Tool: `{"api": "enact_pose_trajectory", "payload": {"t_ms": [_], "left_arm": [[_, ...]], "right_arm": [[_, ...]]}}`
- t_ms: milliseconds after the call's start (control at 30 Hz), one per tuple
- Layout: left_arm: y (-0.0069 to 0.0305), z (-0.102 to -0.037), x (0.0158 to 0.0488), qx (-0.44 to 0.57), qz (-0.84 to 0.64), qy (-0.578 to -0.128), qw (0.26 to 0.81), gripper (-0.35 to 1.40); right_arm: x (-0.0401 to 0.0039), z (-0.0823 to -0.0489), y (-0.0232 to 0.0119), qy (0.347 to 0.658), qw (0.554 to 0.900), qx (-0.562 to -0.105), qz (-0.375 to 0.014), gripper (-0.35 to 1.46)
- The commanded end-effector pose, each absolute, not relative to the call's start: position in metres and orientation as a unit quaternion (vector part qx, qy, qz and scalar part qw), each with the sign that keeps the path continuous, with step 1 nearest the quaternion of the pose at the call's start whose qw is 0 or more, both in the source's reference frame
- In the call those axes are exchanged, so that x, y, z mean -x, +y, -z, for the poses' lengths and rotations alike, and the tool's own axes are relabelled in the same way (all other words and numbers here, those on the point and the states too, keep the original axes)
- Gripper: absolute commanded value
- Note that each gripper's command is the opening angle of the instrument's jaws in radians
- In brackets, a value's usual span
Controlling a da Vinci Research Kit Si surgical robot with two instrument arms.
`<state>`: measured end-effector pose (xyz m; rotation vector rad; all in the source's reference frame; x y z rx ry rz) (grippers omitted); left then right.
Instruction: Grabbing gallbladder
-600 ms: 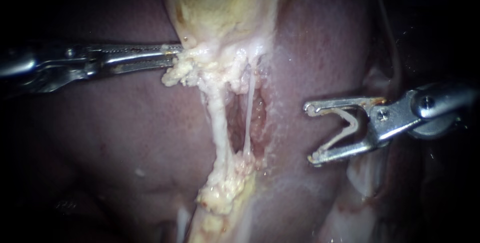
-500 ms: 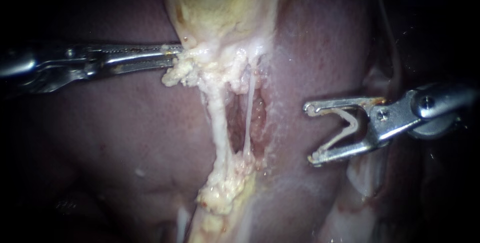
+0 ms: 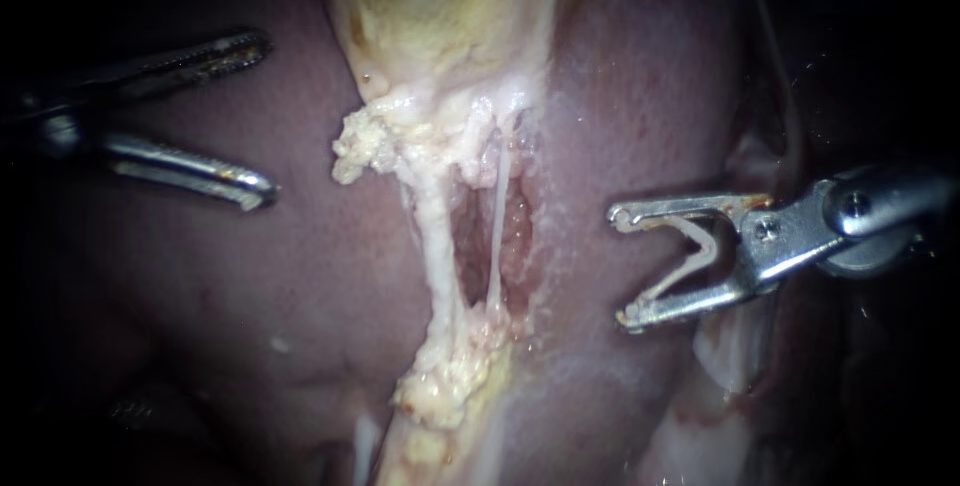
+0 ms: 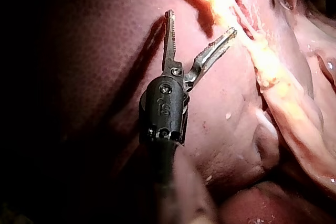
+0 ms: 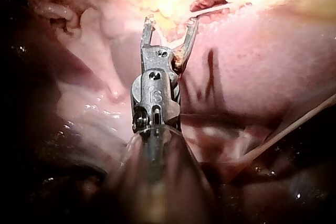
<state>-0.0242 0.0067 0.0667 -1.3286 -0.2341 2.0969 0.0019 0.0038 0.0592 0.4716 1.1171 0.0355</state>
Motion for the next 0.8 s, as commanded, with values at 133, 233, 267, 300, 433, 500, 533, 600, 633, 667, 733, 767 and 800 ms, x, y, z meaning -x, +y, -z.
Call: {"api": "enact_pose_trajectory", "payload": {"t_ms": [133,233,267,300,433,500,533,600,633,667,733,767,800], "left_arm": [[0.0064,-0.0679,0.0271,0.501,-0.795,-0.085,0.331,0.79],[0.0058,-0.069,0.0288,0.5,-0.791,-0.089,0.341,0.73],[0.0056,-0.0693,0.0292,0.501,-0.789,-0.091,0.342,0.69],[0.0052,-0.0698,0.0297,0.502,-0.787,-0.094,0.346,0.66],[0.0047,-0.0707,0.0307,0.5,-0.782,-0.099,0.359,0.49],[0.0047,-0.0707,0.0307,0.499,-0.777,-0.105,0.368,0.32],[0.0047,-0.0707,0.0306,0.499,-0.775,-0.108,0.372,0.22],[0.0047,-0.0705,0.0302,0.497,-0.768,-0.118,0.386,-0.15],[0.0048,-0.0703,0.03,0.496,-0.763,-0.125,0.395,-0.35],[0.0048,-0.0702,0.0298,0.495,-0.76,-0.13,0.401,-0.35],[0.0048,-0.07,0.0293,0.495,-0.754,-0.136,0.41,-0.35],[0.0049,-0.0699,0.0291,0.495,-0.754,-0.137,0.409,-0.35],[0.0049,-0.0698,0.0289,0.495,-0.754,-0.138,0.409,-0.35]], "right_arm": [[-0.002,-0.0592,0.0038,0.525,0.822,-0.221,-0.017,0.49],[-0.002,-0.0592,0.0038,0.525,0.822,-0.221,-0.017,0.49],[-0.002,-0.0592,0.0038,0.525,0.822,-0.221,-0.017,0.49],[-0.002,-0.0592,0.0038,0.525,0.822,-0.221,-0.017,0.49],[-0.002,-0.0592,0.0038,0.525,0.822,-0.221,-0.017,0.49],[-0.002,-0.0592,0.0038,0.525,0.822,-0.221,-0.017,0.49],[-0.002,-0.0592,0.0038,0.525,0.822,-0.221,-0.017,0.49],[-0.002,-0.0592,0.0038,0.525,0.822,-0.221,-0.017,0.49],[-0.002,-0.0592,0.0038,0.525,0.822,-0.221,-0.017,0.49],[-0.002,-0.0592,0.0038,0.525,0.822,-0.221,-0.017,0.49],[-0.0019,-0.0592,0.0038,0.525,0.822,-0.221,-0.017,0.49],[-0.0019,-0.0592,0.0038,0.525,0.822,-0.221,-0.017,0.49],[-0.0019,-0.0592,0.0038,0.525,0.822,-0.221,-0.017,0.49]]}}
